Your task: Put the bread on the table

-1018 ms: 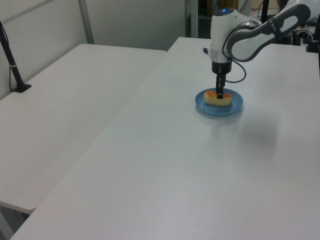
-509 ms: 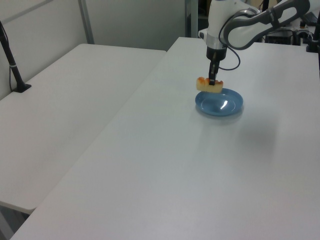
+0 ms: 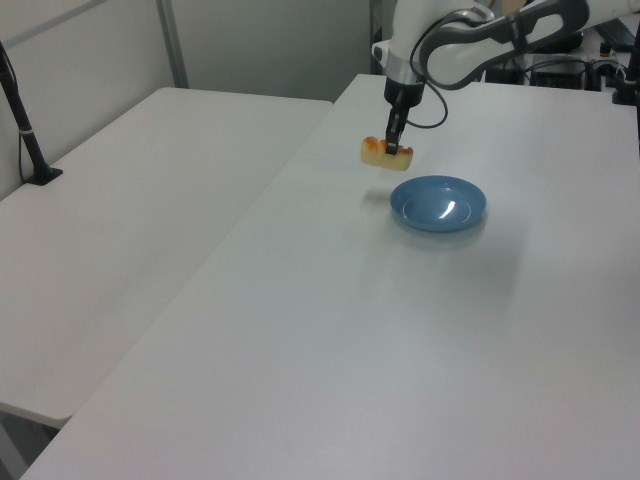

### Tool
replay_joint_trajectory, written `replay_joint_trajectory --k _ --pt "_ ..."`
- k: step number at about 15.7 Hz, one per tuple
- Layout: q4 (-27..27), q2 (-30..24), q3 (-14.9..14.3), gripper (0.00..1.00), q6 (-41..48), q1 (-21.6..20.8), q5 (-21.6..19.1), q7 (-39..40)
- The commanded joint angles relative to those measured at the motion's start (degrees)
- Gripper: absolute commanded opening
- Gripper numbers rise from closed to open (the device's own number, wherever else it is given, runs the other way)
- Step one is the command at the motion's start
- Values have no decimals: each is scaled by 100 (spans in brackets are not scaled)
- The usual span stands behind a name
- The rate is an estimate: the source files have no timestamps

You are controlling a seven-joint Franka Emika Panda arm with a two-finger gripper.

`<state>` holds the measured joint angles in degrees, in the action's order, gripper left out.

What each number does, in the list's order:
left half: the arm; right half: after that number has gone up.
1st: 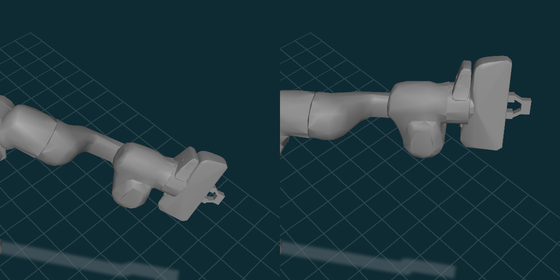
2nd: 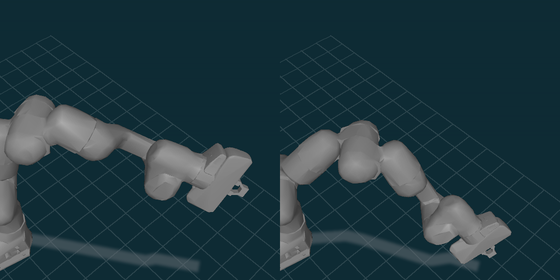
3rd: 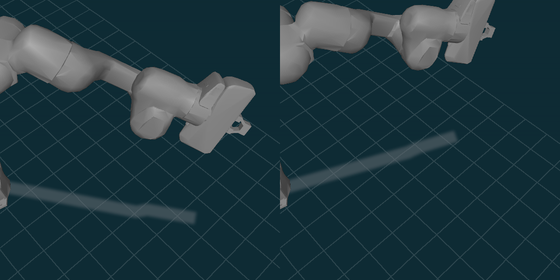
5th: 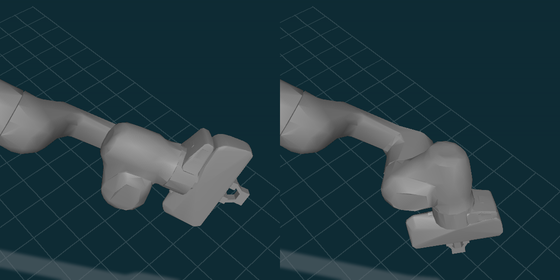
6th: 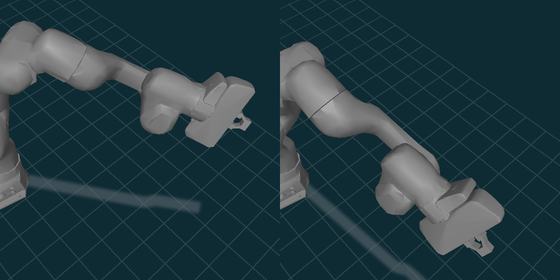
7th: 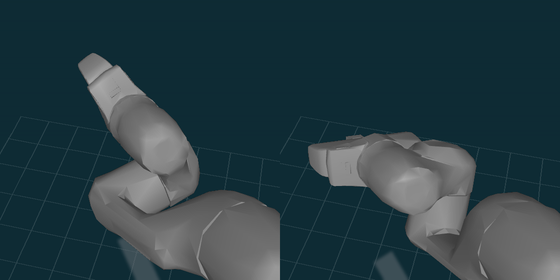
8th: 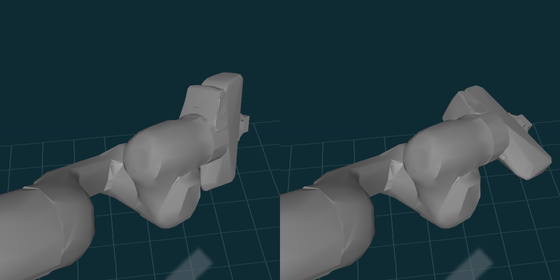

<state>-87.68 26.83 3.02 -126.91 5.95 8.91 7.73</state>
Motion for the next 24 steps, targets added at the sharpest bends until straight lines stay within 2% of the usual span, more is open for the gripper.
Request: replay_joint_trajectory --k 1,4,8,9,10,11,12,15,17,24 --pt "761 743 5 12 -358 -59 41 -17" --pt "814 1051 5 12 -835 -199 49 -17" --pt "963 1289 5 13 -853 -358 41 -17" --pt "955 1289 5 19 -853 -358 41 -26" --pt "955 1281 5 40 -844 -349 41 -26" --pt "955 1272 5 74 -844 -340 41 -26" --pt "946 1254 -3 100 -844 -358 84 -17" --pt "911 1079 -4 100 -800 -323 6 -191" --pt "789 729 -4 100 -678 -191 5 -534" --pt "262 -932 -38 100 1499 -15 -117 -1256"
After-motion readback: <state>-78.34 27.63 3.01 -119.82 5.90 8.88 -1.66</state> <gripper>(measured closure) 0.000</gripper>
